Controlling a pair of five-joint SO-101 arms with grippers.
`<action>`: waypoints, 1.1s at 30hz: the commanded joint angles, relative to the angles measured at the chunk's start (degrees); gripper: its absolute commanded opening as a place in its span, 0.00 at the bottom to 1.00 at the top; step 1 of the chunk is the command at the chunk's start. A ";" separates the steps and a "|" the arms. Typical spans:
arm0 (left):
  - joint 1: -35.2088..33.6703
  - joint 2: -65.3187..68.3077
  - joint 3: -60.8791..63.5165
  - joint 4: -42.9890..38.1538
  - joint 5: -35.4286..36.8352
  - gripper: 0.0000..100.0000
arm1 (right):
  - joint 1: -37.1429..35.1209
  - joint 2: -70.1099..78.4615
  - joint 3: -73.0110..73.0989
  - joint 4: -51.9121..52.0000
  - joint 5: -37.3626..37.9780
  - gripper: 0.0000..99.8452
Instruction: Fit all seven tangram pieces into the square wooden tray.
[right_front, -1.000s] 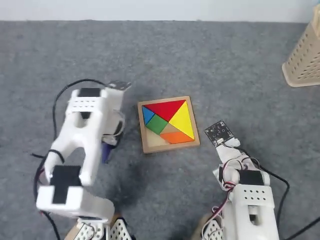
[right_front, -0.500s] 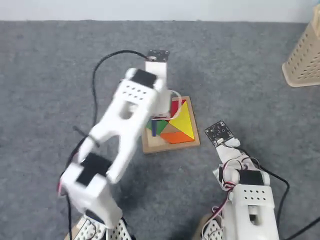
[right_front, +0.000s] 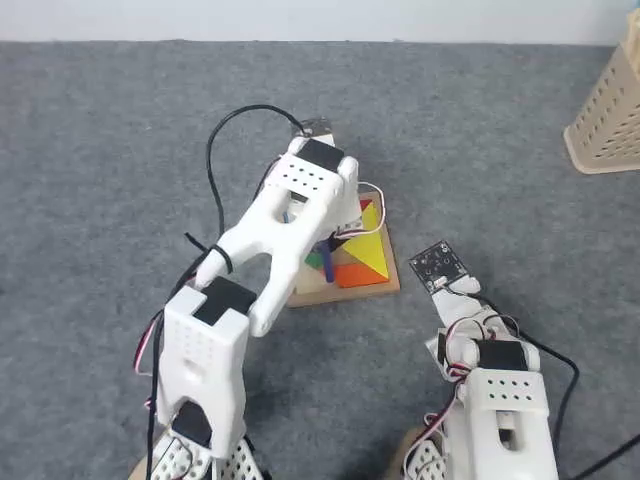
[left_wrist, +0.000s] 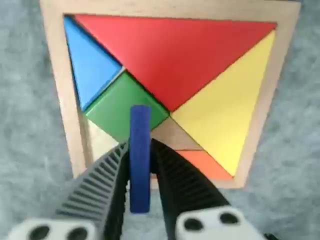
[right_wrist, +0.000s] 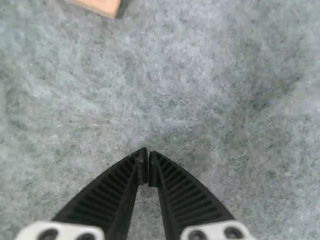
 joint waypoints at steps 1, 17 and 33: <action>-2.46 -2.11 -2.24 -0.35 2.81 0.08 | 0.57 -1.45 -0.26 0.13 0.35 0.01; -3.69 -5.71 -8.31 4.84 0.09 0.09 | 0.57 -1.45 -0.26 0.22 0.35 0.01; 3.16 -4.40 -9.27 4.31 -39.12 0.09 | 0.57 -1.45 -0.18 0.22 0.53 0.01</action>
